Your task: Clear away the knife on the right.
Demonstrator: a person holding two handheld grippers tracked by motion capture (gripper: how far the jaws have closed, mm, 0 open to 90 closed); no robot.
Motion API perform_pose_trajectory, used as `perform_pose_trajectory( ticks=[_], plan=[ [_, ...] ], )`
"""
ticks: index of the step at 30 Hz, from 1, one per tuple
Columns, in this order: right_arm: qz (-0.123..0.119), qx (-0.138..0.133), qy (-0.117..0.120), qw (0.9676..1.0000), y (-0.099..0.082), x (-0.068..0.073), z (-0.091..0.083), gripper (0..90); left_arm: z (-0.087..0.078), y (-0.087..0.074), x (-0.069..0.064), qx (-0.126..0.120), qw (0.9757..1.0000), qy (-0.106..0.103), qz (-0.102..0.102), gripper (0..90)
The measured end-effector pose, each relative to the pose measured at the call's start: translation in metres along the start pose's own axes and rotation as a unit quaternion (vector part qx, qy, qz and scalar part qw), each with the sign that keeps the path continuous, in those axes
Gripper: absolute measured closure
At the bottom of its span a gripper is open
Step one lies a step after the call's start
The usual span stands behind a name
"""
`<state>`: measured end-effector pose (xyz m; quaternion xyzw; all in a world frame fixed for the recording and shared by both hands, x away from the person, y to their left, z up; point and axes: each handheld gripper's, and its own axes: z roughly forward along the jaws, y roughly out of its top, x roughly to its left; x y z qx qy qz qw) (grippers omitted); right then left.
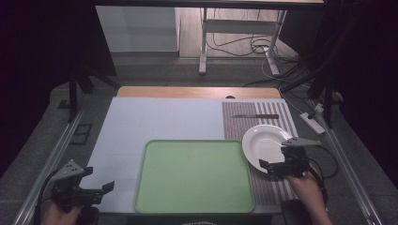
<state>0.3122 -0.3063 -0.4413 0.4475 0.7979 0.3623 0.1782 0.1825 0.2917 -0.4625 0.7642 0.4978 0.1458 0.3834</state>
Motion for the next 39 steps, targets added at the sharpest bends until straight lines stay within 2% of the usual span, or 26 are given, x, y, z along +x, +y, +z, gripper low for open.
perform_pose_trajectory(
  ticks=[4,7,10,19,24,26,34,39],
  plan=[
    [0.007,0.001,0.008,0.9999,0.002,-0.004,0.004,0.1,0.0,0.0,-0.001,-0.002,1.0,0.001,0.003,1.7],
    [0.012,0.009,0.009,0.9999,0.005,-0.007,0.011,0.2,0.0,0.001,-0.001,-0.013,0.9999,-0.006,0.001,1.4],
    [0.016,0.016,0.008,0.9997,0.008,-0.008,0.014,0.1,0.001,0.001,-0.002,-0.008,0.9999,-0.004,0.006,1.3],
    [0.009,0.037,-0.009,0.9992,0.018,-0.015,0.028,0.1,0.002,0.001,-0.002,-0.003,1.0,-0.002,0.002,1.6],
    [0.02,0.037,-0.019,0.9989,0.021,-0.018,0.038,0.1,0.002,0.001,-0.003,-0.001,1.0,0.0,0.005,1.6],
    [0.02,0.037,-0.014,0.999,0.023,-0.019,0.042,0.1,0.002,0.001,-0.003,-0.001,1.0,0.0,0.005,1.6],
    [0.0,0.057,-0.025,0.9981,0.034,-0.022,0.058,0.0,0.002,0.001,-0.002,-0.002,1.0,-0.003,0.002,1.6],
    [-0.004,0.058,-0.027,0.9979,0.041,-0.025,0.067,0.0,0.002,0.001,-0.002,-0.002,1.0,-0.003,0.002,1.6]
  ],
)
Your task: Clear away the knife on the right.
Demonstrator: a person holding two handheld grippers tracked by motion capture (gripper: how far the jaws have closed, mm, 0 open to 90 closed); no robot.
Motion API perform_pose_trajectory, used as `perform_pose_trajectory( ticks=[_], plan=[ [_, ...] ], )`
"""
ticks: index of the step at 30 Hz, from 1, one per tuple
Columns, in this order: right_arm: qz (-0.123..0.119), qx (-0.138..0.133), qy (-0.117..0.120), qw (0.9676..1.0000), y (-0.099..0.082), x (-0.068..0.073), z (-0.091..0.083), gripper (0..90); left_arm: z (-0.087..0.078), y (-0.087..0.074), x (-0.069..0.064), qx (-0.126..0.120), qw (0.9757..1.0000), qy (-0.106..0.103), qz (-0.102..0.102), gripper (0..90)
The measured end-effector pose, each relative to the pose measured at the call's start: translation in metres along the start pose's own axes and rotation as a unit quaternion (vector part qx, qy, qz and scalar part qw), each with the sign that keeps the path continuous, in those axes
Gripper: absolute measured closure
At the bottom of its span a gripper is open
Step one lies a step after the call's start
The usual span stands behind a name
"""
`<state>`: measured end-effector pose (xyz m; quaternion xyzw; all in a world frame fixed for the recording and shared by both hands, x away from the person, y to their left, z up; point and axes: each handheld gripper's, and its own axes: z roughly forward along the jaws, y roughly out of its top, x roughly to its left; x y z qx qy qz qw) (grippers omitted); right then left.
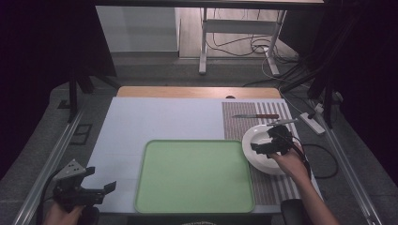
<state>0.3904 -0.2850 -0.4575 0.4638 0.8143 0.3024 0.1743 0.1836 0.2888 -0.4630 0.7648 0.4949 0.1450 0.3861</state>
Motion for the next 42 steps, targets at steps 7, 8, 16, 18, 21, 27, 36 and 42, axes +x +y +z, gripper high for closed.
perform_pose_trajectory(
  ticks=[7,8,16,18,21,27,36,42],
  plan=[
    [0.002,0.006,-0.006,1.0,0.011,-0.005,0.01,0.0,0.0,0.0,0.0,0.001,1.0,0.0,0.0,1.6],
    [0.003,0.009,-0.008,0.9999,0.013,-0.006,0.012,0.0,0.0,0.0,0.0,0.001,1.0,-0.001,0.0,1.6],
    [-0.001,0.015,-0.025,0.9996,0.027,-0.013,0.027,0.0,0.001,0.0,0.0,0.002,1.0,-0.001,0.0,1.6],
    [0.0,0.016,-0.027,0.9995,0.03,-0.015,0.031,0.0,0.001,0.0,0.0,0.002,1.0,-0.001,0.0,1.6],
    [-0.001,0.017,-0.03,0.9994,0.036,-0.017,0.036,0.0,0.001,0.0,0.0,0.002,1.0,-0.001,0.0,1.6],
    [0.005,0.021,-0.038,0.999,0.047,-0.025,0.045,0.0,0.001,0.0,0.0,0.003,1.0,-0.001,0.001,1.6],
    [0.021,0.034,-0.029,0.9988,0.061,-0.041,0.06,0.0,0.001,0.0,0.0,0.004,1.0,-0.001,0.002,1.6],
    [0.023,0.045,-0.047,0.9976,0.067,-0.049,0.071,0.0,0.001,0.0,-0.001,0.004,1.0,0.0,0.004,1.6]
  ],
)
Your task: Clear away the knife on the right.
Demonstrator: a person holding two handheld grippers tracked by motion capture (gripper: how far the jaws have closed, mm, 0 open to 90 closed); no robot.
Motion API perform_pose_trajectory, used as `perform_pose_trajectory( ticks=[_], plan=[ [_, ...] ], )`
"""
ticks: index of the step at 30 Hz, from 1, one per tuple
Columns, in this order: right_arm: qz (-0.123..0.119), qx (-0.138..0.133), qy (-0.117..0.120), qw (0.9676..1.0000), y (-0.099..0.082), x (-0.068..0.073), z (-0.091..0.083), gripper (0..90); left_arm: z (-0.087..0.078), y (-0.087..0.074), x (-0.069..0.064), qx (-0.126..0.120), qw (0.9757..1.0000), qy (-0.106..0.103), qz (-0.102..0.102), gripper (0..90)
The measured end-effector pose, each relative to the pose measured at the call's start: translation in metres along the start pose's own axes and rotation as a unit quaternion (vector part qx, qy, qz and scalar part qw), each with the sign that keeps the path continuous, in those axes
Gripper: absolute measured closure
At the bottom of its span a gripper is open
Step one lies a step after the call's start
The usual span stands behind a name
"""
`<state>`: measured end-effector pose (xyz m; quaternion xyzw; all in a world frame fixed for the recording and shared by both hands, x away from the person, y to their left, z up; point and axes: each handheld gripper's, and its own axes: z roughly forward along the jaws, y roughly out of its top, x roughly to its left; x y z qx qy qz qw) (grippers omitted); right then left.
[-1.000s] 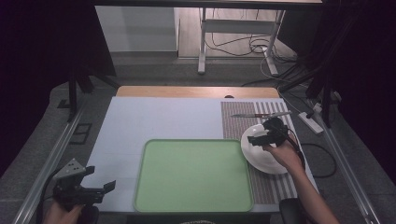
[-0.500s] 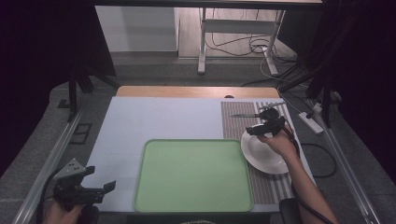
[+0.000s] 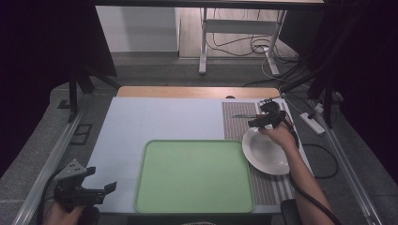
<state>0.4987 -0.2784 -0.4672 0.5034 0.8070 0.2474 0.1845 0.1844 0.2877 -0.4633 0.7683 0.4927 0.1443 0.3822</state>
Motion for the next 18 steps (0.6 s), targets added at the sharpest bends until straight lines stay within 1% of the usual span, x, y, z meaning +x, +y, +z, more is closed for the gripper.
perform_pose_trajectory(
  ticks=[3,6,8,10,11,14,17,18],
  plan=[
    [-0.009,0.01,-0.012,0.9998,0.002,-0.004,0.007,0.8,0.0,0.0,0.0,0.001,1.0,0.001,0.002,1.6],
    [-0.007,0.008,-0.014,0.9998,0.004,-0.01,0.01,9.5,0.0,0.0,-0.001,0.003,1.0,0.002,0.004,1.7],
    [-0.004,0.005,-0.016,0.9998,0.006,-0.016,0.012,19.3,0.0,0.0,-0.001,0.003,1.0,0.002,0.004,1.7],
    [-0.002,0.004,-0.018,0.9998,0.008,-0.021,0.013,26.2,0.001,0.0,-0.001,0.004,1.0,0.002,0.004,1.7],
    [-0.005,0.005,-0.02,0.9998,0.009,-0.023,0.014,33.1,0.001,0.0,-0.001,0.004,1.0,0.002,0.004,1.7],
    [-0.002,0.012,-0.008,0.9999,0.012,-0.03,0.018,43.6,0.001,0.0,-0.001,0.003,1.0,0.001,0.004,1.7],
    [-0.005,0.024,-0.001,0.9997,0.015,-0.036,0.023,58.8,0.0,0.0,-0.001,0.003,1.0,0.002,0.004,1.7],
    [-0.006,0.023,0.002,0.9997,0.016,-0.038,0.024,65.1,0.0,0.0,-0.001,0.003,1.0,0.002,0.003,1.7]
  ],
)
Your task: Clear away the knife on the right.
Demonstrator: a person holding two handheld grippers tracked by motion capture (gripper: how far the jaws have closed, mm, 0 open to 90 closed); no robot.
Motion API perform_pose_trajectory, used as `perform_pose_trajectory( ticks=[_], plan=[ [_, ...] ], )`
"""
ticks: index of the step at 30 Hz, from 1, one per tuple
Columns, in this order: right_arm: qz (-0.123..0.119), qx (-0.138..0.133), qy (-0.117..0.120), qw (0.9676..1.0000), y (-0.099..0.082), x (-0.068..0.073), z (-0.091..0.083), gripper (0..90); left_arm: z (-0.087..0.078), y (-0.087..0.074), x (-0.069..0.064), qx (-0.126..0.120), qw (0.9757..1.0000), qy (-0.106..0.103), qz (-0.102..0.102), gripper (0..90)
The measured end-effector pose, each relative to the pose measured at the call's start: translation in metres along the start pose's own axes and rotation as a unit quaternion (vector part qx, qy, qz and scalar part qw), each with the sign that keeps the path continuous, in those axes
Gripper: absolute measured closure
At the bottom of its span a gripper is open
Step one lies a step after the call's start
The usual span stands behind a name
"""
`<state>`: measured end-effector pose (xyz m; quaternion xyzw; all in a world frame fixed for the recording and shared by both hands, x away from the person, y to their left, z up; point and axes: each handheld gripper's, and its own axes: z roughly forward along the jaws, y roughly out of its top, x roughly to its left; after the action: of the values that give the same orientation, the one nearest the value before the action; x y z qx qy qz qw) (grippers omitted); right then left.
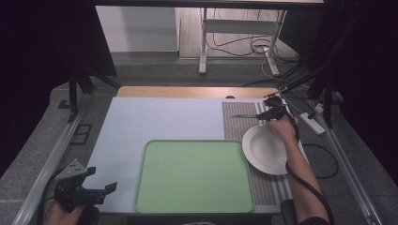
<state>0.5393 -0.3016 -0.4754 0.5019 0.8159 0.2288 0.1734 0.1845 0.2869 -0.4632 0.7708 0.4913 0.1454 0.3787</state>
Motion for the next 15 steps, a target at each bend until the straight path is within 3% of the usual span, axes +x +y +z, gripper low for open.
perform_pose_trajectory(
  ticks=[5,7,15],
  plan=[
    [-0.004,0.009,0.008,0.9999,0.007,-0.01,0.007,90.0,0.0,0.0,0.0,0.0,1.0,0.0,0.0,1.7],
    [0.003,0.011,0.015,0.9998,0.01,-0.014,0.011,90.0,0.0,0.0,0.0,0.001,1.0,0.0,0.0,1.7],
    [0.005,0.008,-0.031,0.9995,0.017,-0.025,0.031,90.0,0.0,0.0,0.0,0.001,1.0,-0.001,-0.001,1.7]
  ],
)
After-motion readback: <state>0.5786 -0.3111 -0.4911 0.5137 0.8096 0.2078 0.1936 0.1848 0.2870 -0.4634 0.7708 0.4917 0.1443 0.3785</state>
